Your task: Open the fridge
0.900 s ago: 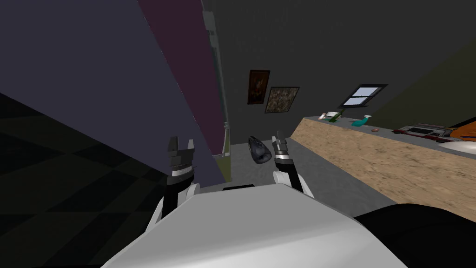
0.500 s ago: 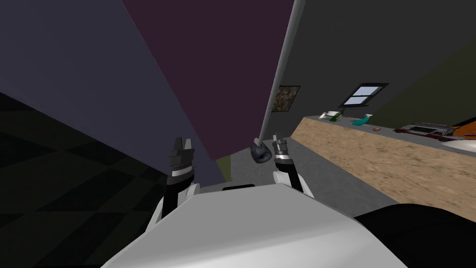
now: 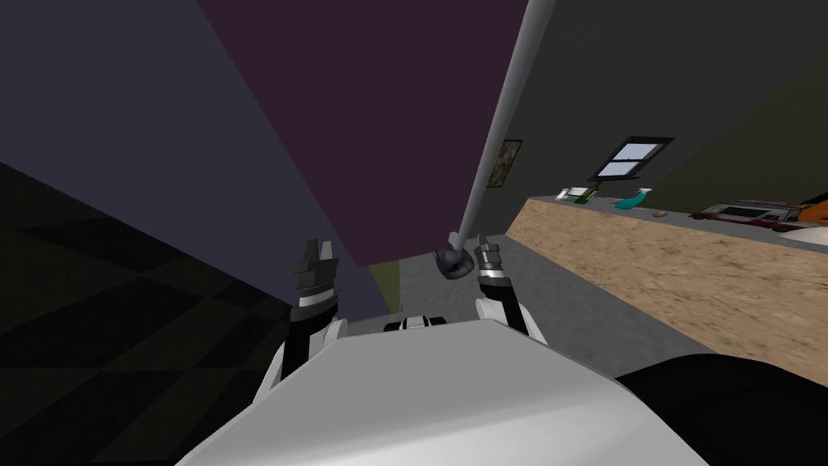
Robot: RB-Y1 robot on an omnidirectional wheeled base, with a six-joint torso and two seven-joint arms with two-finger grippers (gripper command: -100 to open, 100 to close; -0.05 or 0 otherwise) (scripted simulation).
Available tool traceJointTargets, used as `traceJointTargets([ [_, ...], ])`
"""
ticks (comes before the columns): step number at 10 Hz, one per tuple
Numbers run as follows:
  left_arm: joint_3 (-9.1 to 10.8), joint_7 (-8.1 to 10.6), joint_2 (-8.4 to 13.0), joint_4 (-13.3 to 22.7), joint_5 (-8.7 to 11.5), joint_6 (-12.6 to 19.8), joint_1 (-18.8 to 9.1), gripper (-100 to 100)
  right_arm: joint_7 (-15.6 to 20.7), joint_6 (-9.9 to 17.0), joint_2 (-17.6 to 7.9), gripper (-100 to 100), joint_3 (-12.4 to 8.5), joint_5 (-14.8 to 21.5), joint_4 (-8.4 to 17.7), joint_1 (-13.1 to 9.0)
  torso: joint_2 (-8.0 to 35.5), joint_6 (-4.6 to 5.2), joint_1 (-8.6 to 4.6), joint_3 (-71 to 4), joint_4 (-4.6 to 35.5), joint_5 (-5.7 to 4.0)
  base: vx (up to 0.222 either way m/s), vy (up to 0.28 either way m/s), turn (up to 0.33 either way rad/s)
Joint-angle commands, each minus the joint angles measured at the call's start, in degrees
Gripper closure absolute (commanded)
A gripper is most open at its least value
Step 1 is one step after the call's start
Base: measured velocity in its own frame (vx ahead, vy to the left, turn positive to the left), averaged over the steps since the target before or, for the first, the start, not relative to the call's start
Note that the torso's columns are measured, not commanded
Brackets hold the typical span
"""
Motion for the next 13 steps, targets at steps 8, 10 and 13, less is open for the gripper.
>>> traceJointTargets([
  [8, 1.76, 0.64, 9.66, -2.80, -4.47, 7.35, 4.36, -100, 0.00, 0.01, 0.02, 0, 0.02, 0.00, 0.03, 0.00, 6.81, 0.78, -1.59, -13.74, 6.53, -0.32, 0.008, -0.116, -0.002],
  [10, 2.15, 0.78, 11.09, -3.70, -5.45, 8.95, 5.33, -100, 0.00, 0.01, 0.02, 0, 0.02, 0.00, 0.03, 0.00, 6.66, 0.85, -1.66, -13.86, 6.51, -0.35, 0.003, -0.126, -0.045],
  [13, 2.87, 1.04, 13.78, -5.56, -7.27, 11.87, 7.13, -100, 0.00, 0.01, 0.03, 0, 0.03, 0.00, 0.02, 0.00, 6.96, 0.03, -0.05, -13.79, 6.92, -0.01, 0.015, -0.182, -0.038],
])
